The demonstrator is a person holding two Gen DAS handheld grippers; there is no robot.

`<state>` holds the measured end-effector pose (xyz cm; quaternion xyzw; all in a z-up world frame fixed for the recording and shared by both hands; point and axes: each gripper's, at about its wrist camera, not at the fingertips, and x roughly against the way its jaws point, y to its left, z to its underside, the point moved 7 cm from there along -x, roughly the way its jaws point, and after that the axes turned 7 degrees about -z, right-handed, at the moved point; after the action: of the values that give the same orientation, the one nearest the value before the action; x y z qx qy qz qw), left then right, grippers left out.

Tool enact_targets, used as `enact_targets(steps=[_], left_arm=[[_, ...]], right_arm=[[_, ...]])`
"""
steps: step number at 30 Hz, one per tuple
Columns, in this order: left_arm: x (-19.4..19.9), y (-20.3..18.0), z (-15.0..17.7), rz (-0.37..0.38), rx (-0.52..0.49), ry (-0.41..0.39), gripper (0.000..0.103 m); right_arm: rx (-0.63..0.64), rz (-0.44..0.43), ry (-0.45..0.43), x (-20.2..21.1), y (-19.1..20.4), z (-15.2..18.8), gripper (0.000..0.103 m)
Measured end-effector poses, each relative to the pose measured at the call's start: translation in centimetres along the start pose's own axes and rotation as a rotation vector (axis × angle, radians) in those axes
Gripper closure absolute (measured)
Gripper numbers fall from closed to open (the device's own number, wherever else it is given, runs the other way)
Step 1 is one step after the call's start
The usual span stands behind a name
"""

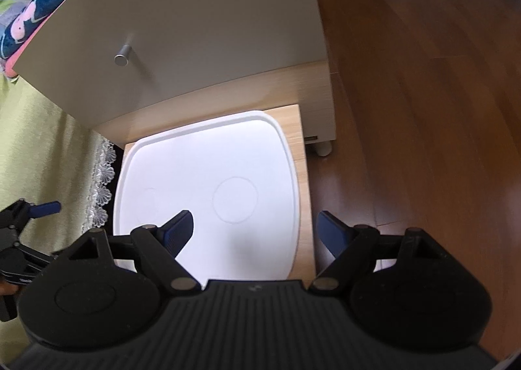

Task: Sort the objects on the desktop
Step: 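Move both tools from the basin toward the white tray lid, then lower both tools onto the white tray lid edge and close them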

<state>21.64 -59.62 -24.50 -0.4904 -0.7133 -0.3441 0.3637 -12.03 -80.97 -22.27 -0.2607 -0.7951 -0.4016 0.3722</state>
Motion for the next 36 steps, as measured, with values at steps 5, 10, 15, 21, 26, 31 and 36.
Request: enact_targets(steps=[5,10,15,21,26,31,36], left_arm=[[-0.9,0.3,0.1,0.024,0.009,-0.022,0.0],[-1.9,-0.4,0.2,0.054,-0.018,-0.03,0.001],[-3.1,-0.4,0.2,0.091,0.036,-0.002,0.003],[-4.2,-0.4,0.2,0.109,0.072,0.024,0.004],[-5.5,-0.5,0.6,0.117,0.095,0.07,0.006],[-6.1,-0.5,0.6,0.123,0.132,0.089,0.008],[-6.8,-0.2,0.7,0.13,0.18,0.11,0.015]], right_arm=[[-0.008,-0.013,0.03,-1.2,-0.3,0.0,0.026],[-0.022,-0.012,0.05,-2.4,-1.1,0.2,0.032],[-0.014,-0.035,0.064,-3.3,-1.4,0.4,0.038],[-0.022,-0.063,0.064,-4.5,-1.9,0.3,0.047],[-0.018,-0.057,0.084,-5.6,-1.9,0.7,0.057],[-0.023,-0.063,0.082,-6.0,-1.9,0.6,0.064],[-0.015,-0.058,0.073,-6.2,-2.0,0.6,0.068]])
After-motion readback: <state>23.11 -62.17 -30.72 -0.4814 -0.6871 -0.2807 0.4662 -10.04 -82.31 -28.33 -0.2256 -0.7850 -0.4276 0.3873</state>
